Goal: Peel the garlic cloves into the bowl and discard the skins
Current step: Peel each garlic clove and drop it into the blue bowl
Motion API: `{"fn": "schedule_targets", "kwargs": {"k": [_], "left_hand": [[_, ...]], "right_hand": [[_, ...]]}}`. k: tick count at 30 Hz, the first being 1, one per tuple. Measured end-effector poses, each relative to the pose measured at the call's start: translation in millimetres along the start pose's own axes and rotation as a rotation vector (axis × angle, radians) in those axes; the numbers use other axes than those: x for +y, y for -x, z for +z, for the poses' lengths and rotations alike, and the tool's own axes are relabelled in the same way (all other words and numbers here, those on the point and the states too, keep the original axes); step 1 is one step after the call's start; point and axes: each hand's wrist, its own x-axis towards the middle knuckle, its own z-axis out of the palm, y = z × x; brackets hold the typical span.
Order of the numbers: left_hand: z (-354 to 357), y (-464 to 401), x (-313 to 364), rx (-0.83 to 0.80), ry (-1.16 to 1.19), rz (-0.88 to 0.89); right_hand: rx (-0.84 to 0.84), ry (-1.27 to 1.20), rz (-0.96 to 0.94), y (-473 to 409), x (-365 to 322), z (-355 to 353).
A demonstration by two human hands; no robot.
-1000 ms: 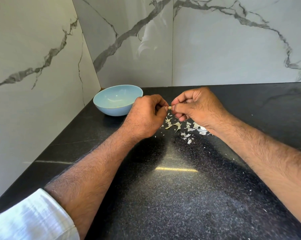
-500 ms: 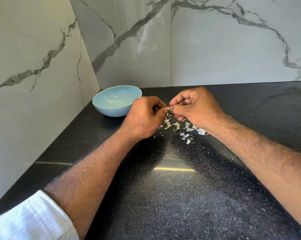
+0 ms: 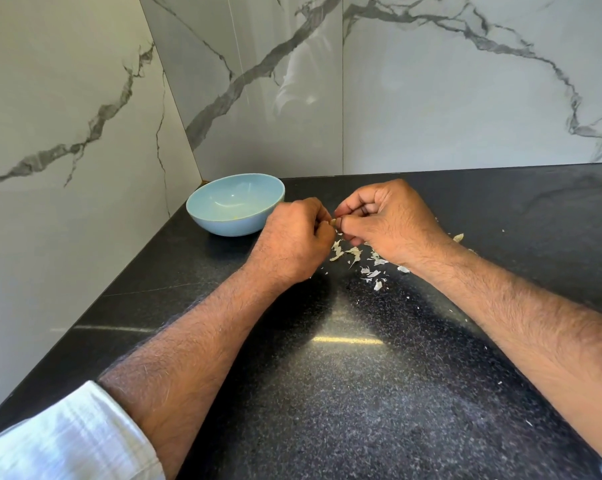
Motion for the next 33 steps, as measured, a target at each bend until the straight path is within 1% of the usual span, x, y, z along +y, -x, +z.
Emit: {"fn": "schedule_targets", "kwargs": {"k": [3,10,13,17,21,24,28,33], "left_hand": [[0,1,0,-0.009,0.038,-0.039],[-1,3,-3,-0.049,0.303,-0.131],[-3,4,-2,-0.084,0.358,-0.136],[-2,3,-4,-0.074,0.401,-0.179],[-3,3,-4,-0.096,0.500,-0.212],[-3,4,-4,-0.078,0.501,-0.218],[-5,4,-4,-0.064,0.458,-0.216],[-5,3,-5,-0.061,0.448,-0.224]], "right_hand": [[-0.005,-0.030,0.020,-3,3,-2],[-0.073,-0.229,0.132,-7,12,-8],[-0.101,-0.288,0.156,-9,14,-9],[-0.098,-0.324,0.156,-9,14,-10],[-0.058,-0.311,0.104,-9,15,-9],[-0.046,-0.264,0.057,-8,14,-9],[-0.040,-0.127,-0.027,-8,16,-8],[0.014,0.036,-0.119,-8,18,-7]]}}
